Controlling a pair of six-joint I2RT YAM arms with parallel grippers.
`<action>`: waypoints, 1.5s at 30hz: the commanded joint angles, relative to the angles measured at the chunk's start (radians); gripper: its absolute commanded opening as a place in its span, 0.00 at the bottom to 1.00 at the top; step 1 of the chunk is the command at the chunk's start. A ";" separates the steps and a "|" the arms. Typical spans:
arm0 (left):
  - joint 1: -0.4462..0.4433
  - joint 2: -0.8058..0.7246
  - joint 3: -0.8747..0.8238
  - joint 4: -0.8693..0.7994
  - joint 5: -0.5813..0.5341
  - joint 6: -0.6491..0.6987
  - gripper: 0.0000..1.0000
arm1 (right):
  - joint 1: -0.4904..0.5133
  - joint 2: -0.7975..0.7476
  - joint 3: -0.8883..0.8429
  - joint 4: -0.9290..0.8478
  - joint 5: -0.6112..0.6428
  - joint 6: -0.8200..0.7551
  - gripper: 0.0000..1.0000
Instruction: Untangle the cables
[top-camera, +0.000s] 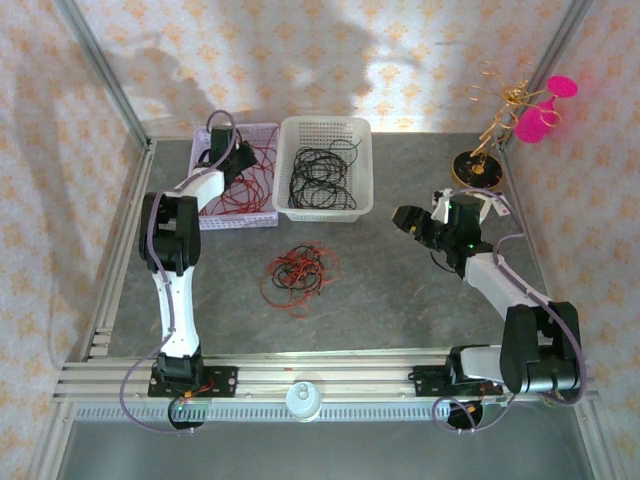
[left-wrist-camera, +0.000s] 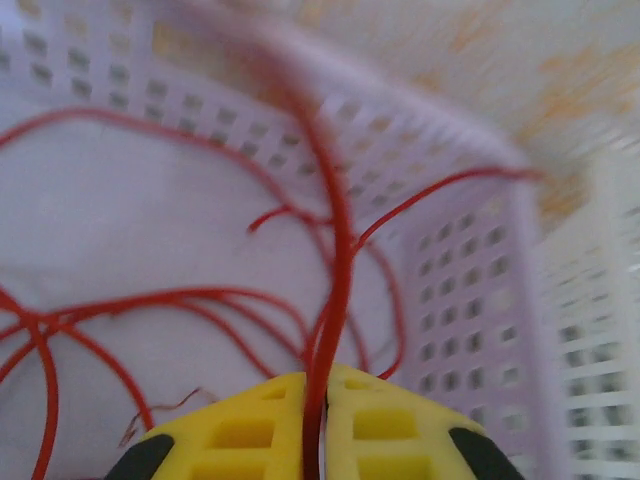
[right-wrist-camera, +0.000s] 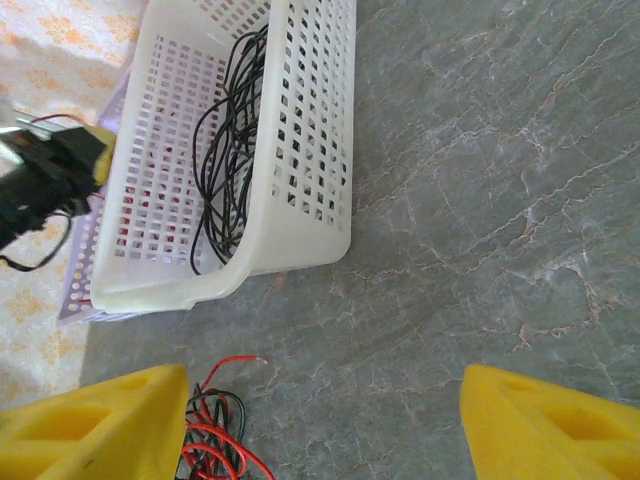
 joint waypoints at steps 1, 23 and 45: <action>0.004 0.033 0.090 -0.100 -0.007 0.005 0.20 | 0.009 -0.033 -0.029 -0.009 0.021 0.003 0.71; -0.086 -0.588 -0.386 -0.147 -0.098 0.121 0.61 | 0.326 0.056 0.019 0.054 0.116 -0.128 0.69; -0.392 -1.210 -1.178 0.108 0.150 -0.086 0.56 | 0.550 0.352 -0.158 0.510 0.257 -0.223 0.42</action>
